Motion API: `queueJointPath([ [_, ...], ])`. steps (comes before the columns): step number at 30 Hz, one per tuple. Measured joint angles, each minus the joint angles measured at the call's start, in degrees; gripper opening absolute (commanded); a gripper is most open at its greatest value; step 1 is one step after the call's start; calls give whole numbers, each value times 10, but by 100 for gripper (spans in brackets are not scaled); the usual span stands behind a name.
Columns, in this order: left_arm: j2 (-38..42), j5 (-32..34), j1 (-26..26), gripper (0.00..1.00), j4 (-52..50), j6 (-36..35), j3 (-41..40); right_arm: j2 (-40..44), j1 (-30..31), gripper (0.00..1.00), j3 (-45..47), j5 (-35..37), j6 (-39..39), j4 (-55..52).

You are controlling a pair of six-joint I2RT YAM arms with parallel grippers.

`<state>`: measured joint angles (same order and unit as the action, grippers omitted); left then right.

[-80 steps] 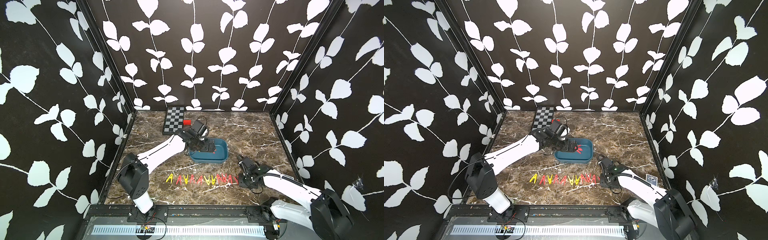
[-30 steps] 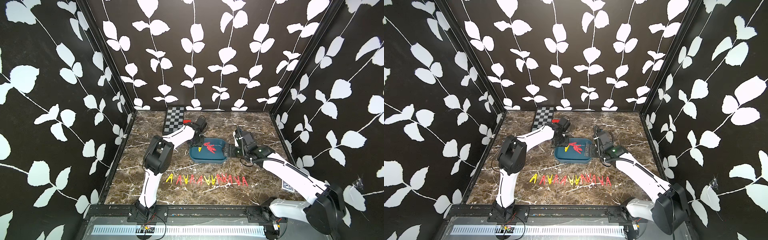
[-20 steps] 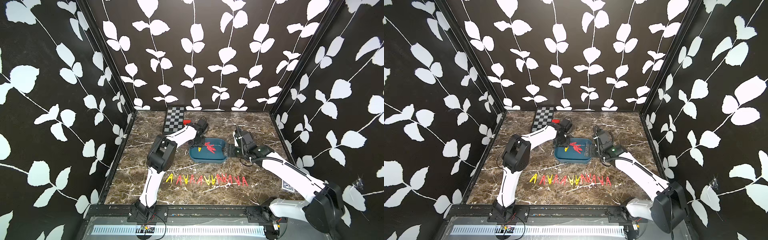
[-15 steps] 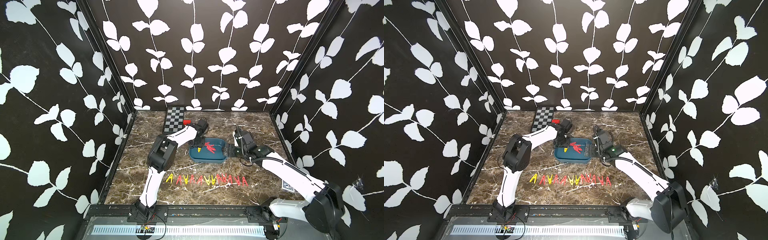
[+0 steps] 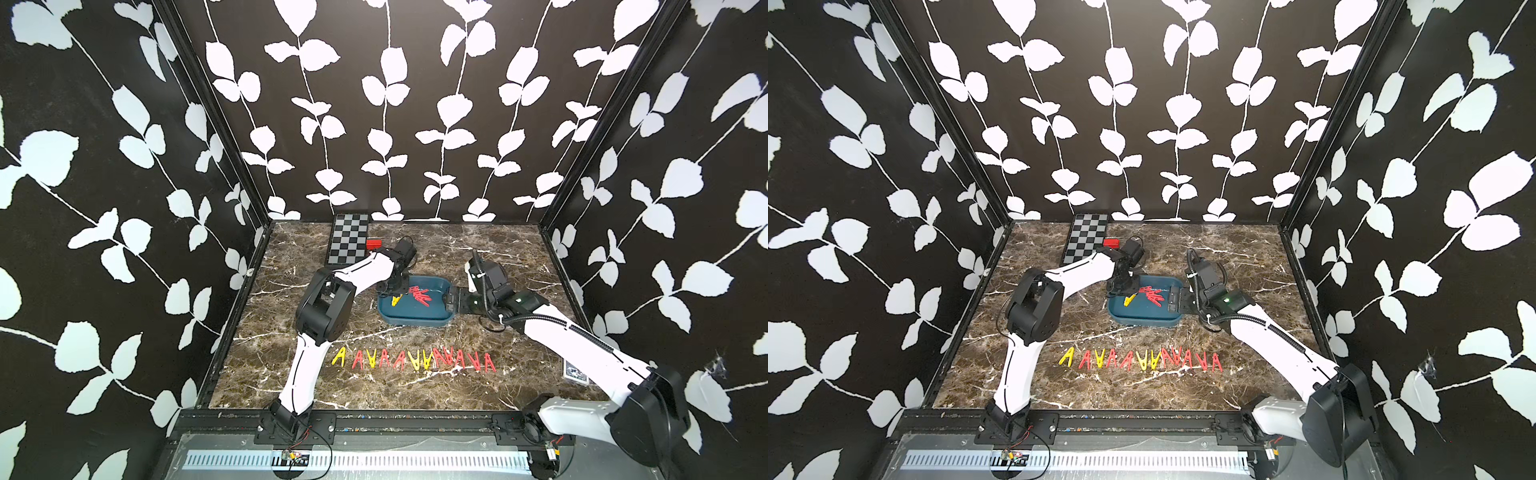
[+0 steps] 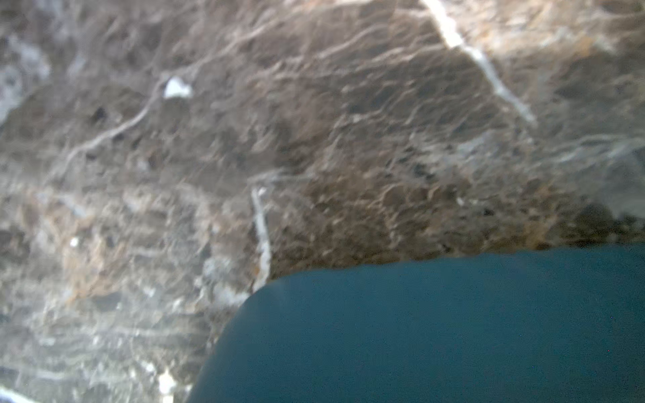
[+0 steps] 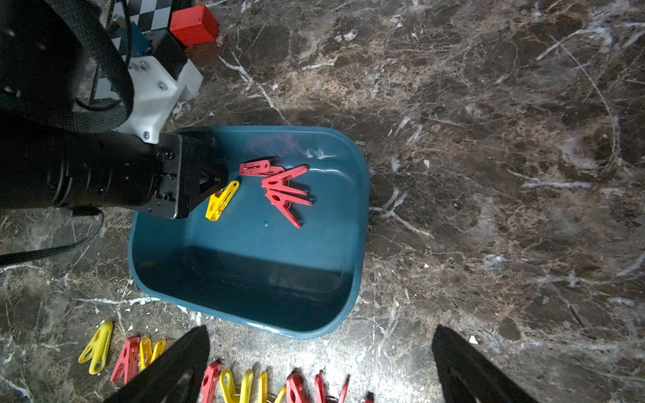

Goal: Take the clothespins out of the storage box
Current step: Pick up the clothespin from the storage box, then place the clothespin at the center of the board.

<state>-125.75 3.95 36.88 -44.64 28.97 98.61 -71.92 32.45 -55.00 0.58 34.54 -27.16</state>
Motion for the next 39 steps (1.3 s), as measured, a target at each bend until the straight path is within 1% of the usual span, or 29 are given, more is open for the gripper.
queueJointPath([
  [4,32,0,1,5,-1,7,-23,0,0,99,0,-10,3,7],
  [10,126,2,1,5,0,22,-64,-9,0,99,0,-35,8,28],
  [16,226,22,1,5,-4,32,-110,-43,7,99,-5,-56,8,42],
  [23,317,57,-6,5,-19,42,-195,-97,40,99,-50,-71,7,57],
  [28,383,75,-27,5,-33,46,-274,-132,60,99,-81,-81,6,68],
  [35,479,93,-74,5,-48,47,-383,-172,79,99,-116,-91,1,72],
  [39,508,93,-99,5,-49,48,-445,-188,85,99,-133,-95,-2,72],
])
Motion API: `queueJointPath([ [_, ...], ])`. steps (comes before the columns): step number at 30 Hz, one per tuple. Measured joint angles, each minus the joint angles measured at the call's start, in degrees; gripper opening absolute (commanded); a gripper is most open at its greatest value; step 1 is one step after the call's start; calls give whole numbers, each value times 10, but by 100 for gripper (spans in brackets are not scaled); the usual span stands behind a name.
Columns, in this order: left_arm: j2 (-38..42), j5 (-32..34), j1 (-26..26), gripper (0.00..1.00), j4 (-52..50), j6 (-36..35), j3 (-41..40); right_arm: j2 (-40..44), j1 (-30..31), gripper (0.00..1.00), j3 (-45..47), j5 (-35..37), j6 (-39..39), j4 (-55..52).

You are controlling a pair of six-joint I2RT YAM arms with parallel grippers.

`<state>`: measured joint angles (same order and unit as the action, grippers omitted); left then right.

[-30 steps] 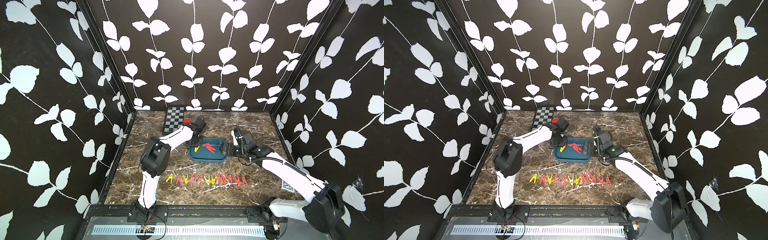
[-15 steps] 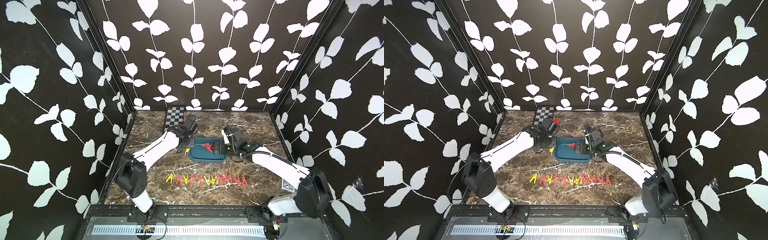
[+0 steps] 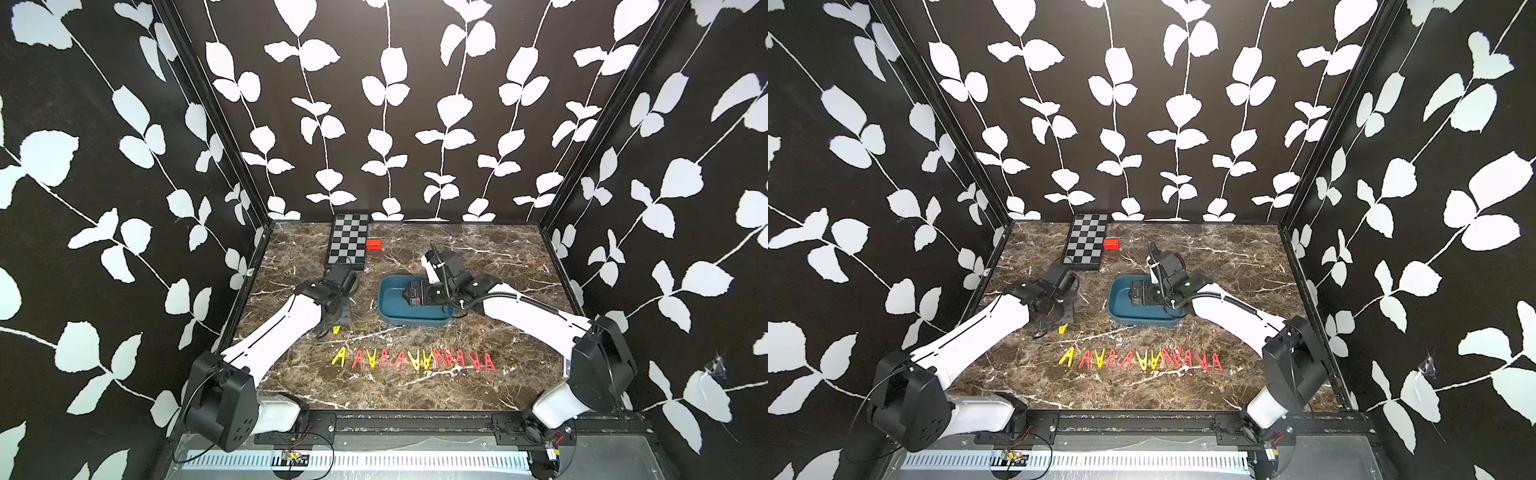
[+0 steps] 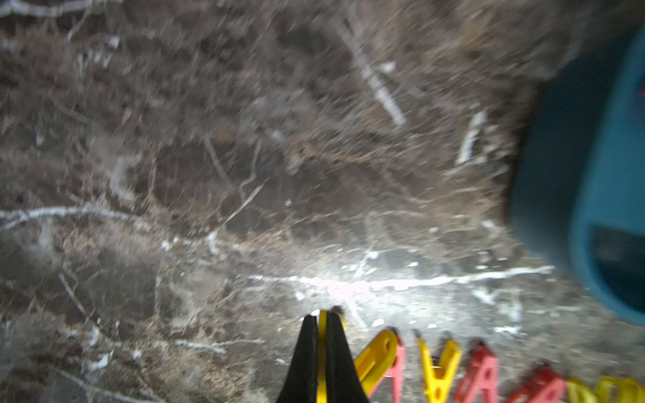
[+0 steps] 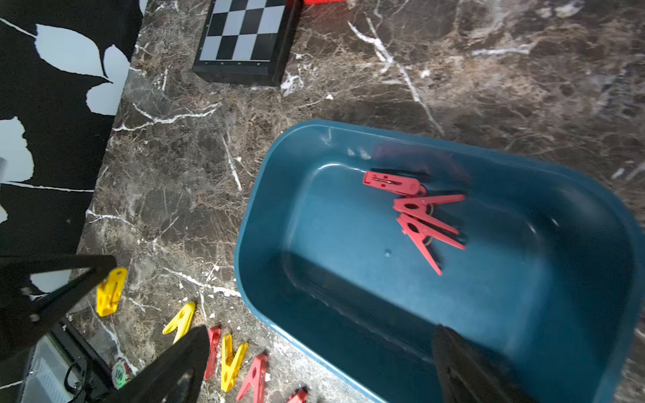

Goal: Take the clothespins out of the storage box
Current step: Place the clothespin at the center of the board.

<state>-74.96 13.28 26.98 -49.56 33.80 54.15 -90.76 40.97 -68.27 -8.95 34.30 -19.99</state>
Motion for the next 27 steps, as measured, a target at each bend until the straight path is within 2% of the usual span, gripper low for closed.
queueJointPath([
  [8,-3,-4,-14,5,9,16,-86,-17,5,99,-16,-6,-1,0],
  [16,-28,-4,-17,6,28,22,-116,-19,6,99,-16,-6,-1,-3],
  [24,-46,-8,-18,15,54,24,-148,-19,6,99,-16,-2,-1,-4],
  [27,-49,-9,-18,22,57,24,-151,-19,6,99,-16,5,1,-4],
])
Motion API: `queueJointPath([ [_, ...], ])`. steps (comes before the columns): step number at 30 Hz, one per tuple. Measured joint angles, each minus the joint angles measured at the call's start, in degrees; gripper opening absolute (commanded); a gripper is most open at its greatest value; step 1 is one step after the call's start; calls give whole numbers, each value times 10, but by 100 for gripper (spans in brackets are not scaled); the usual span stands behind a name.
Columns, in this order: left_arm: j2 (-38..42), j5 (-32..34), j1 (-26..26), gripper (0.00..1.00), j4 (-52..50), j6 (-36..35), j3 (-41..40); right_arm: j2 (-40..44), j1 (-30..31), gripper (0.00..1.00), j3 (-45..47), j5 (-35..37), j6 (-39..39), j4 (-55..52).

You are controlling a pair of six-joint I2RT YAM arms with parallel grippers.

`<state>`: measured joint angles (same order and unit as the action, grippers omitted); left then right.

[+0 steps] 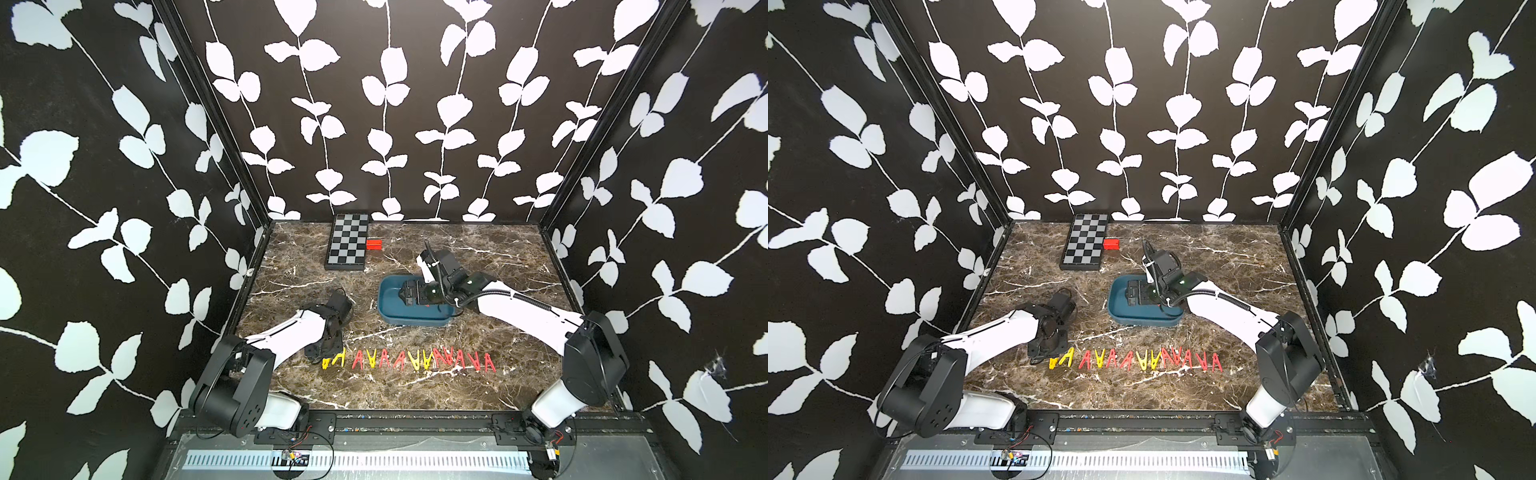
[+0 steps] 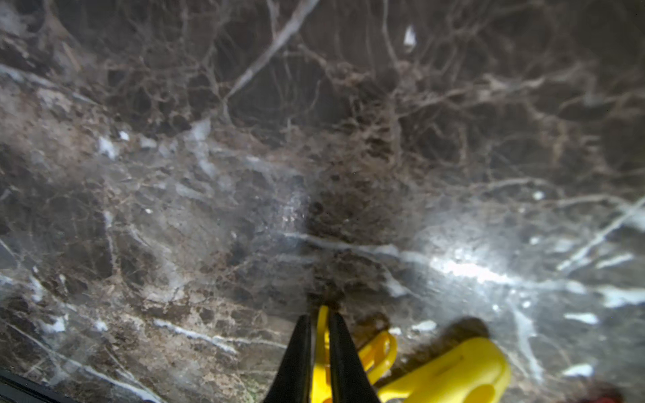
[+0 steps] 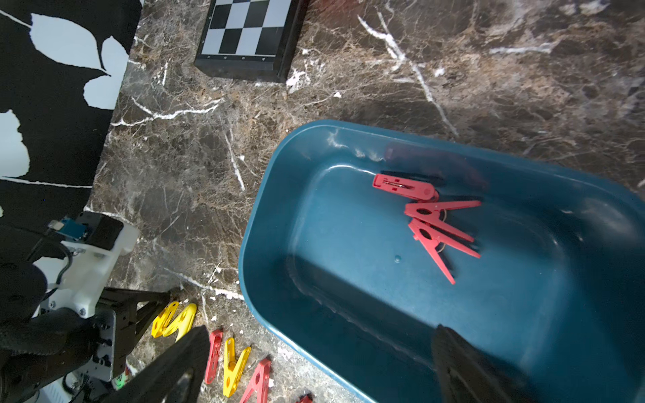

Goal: Take the clothespins out of the storage box
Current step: Place the clothespin at the center of the board.

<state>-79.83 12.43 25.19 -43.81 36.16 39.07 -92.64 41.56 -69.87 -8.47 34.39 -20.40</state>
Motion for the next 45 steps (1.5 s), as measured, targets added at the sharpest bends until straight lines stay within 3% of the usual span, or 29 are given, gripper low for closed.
queueJointPath([
  [6,4,0,0,32,2,2,1,-14,-9,98,7,4,25,19],
  [11,27,0,0,40,-17,1,18,-39,-36,71,31,-5,56,62],
  [13,42,-2,0,44,-24,1,33,-49,-46,65,37,-12,69,81],
  [16,66,-16,0,57,-28,2,58,-66,-58,54,41,-17,85,106],
  [20,94,-50,0,84,-23,5,88,-89,-66,45,40,-16,101,132],
  [22,101,-68,0,89,-19,9,99,-100,-69,43,40,-16,108,143],
  [28,107,-105,0,93,-13,15,129,-132,-79,40,35,-16,127,162],
  [45,108,-129,0,94,-8,29,145,-176,-90,25,35,-16,196,251],
])
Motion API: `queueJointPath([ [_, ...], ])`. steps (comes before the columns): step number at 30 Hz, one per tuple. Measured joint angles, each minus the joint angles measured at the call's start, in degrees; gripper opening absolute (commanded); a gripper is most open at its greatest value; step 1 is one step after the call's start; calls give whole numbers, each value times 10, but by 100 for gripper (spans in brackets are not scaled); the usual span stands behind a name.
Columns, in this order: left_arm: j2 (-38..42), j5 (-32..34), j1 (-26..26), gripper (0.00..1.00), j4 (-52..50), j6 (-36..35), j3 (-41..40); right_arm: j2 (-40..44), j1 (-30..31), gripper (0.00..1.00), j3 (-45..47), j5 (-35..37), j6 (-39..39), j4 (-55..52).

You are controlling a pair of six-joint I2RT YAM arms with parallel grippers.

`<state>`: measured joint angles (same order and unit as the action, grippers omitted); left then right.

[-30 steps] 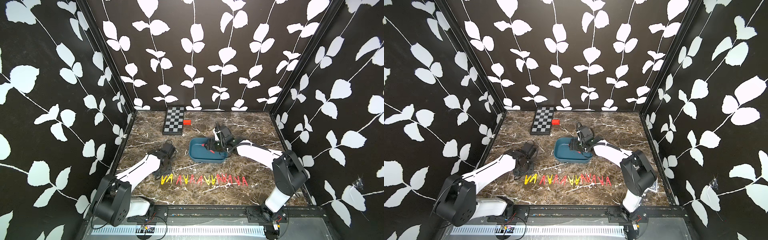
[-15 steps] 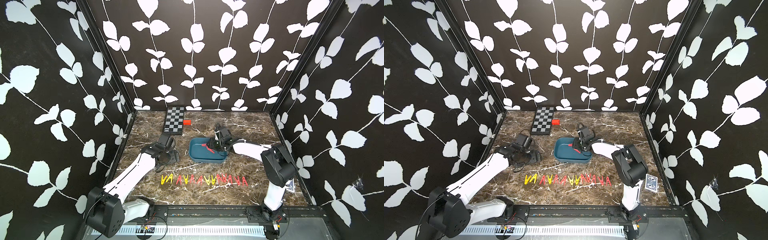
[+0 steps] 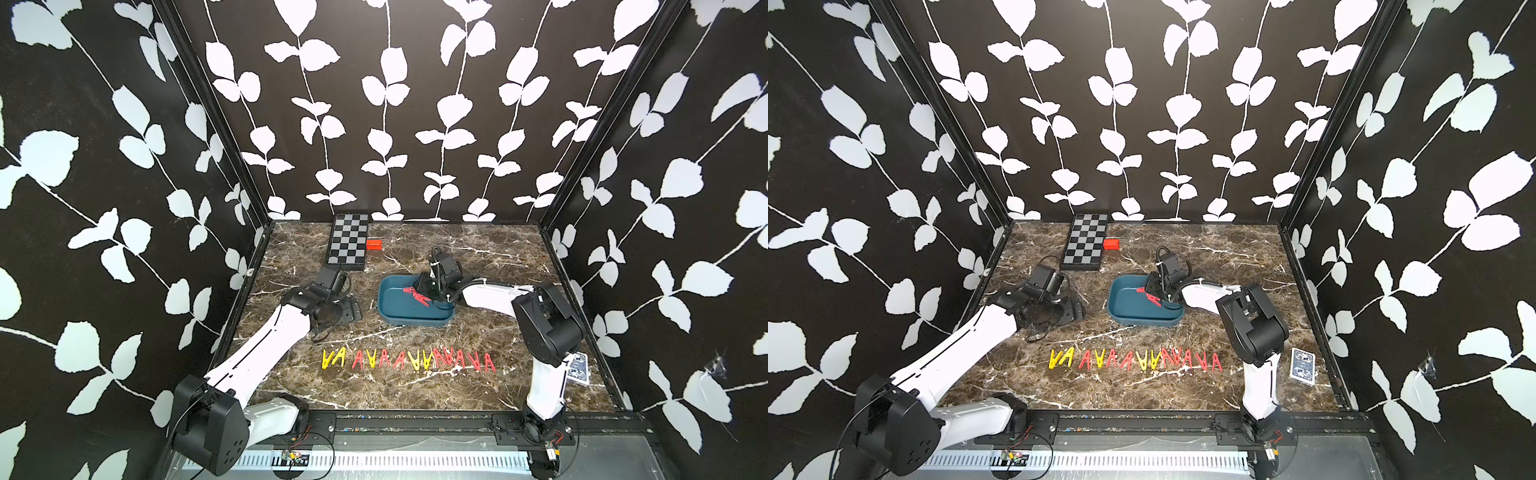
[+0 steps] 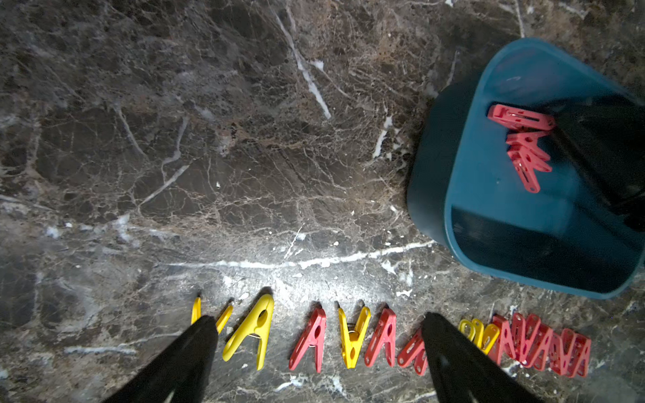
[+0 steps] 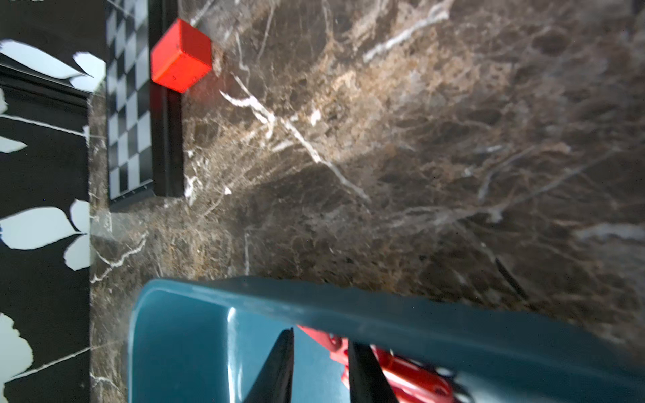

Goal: Take the clothespins out of the storage box
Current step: Place the clothespin at the center of the board, then pick up the clothespin from the storage box.

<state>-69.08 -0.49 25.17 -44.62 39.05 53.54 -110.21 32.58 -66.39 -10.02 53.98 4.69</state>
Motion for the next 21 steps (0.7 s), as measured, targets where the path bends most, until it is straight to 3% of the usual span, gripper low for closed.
queueJointPath([
  [16,5,-19,0,94,13,17,0,-34,1,24,0,13,45,37],
  [21,5,-19,0,95,13,17,0,-34,4,15,0,19,50,37],
])
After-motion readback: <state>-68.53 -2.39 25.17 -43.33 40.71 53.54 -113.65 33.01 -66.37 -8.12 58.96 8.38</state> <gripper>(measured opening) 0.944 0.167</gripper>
